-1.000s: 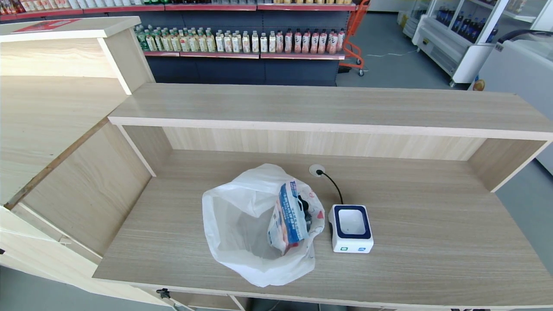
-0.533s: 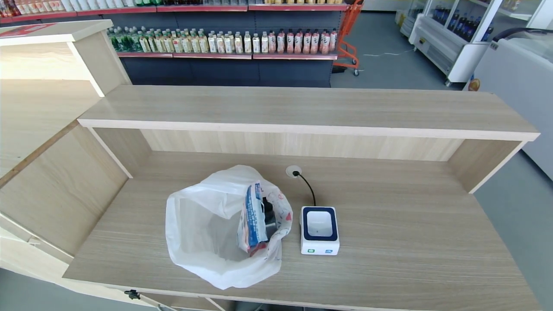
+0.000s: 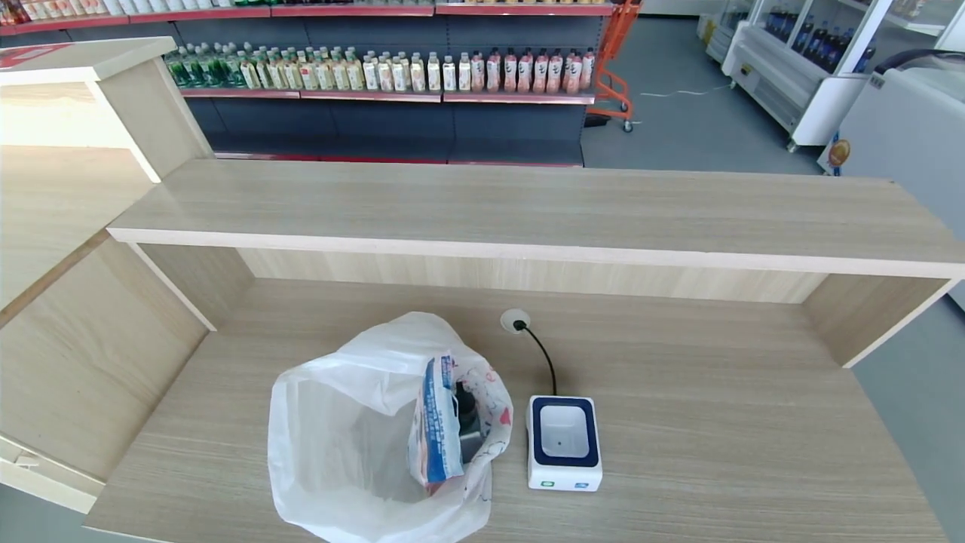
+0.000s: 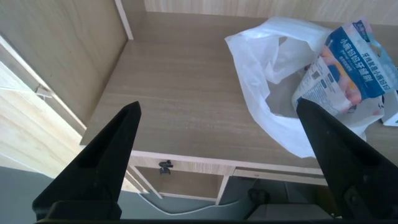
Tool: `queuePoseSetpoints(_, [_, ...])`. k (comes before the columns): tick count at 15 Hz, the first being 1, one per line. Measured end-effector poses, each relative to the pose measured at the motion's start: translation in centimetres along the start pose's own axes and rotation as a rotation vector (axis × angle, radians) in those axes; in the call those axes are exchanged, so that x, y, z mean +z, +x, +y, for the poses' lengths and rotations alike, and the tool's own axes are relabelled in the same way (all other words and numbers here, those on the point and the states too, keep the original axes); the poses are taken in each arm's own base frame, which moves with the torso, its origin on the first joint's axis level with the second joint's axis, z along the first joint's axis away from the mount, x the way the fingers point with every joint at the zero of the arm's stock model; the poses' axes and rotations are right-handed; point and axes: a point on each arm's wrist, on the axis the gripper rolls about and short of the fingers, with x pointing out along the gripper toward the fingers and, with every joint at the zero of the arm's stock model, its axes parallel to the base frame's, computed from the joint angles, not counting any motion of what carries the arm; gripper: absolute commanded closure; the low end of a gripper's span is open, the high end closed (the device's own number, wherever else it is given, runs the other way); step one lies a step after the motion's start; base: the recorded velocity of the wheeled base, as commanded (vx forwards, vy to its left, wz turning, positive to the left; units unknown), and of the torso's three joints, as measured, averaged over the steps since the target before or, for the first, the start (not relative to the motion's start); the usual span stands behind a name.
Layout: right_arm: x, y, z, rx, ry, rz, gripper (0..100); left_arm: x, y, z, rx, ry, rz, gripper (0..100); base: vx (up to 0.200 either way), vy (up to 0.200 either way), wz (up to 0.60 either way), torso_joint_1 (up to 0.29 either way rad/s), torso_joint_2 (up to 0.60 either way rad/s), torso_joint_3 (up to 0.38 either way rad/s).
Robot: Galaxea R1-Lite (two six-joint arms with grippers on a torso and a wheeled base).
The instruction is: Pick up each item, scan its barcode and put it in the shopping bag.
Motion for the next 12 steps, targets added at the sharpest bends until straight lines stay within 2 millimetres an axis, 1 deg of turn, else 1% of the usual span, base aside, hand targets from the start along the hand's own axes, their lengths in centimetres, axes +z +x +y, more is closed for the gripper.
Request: queuePoseSetpoints(12, [0.01,0.01,0.01,0.001,-0.009,0.000,100,0.00,0.00,0.00,0.000,0.000,0.000,0,0.000,0.000,0.00,0.000,0.00,0.000])
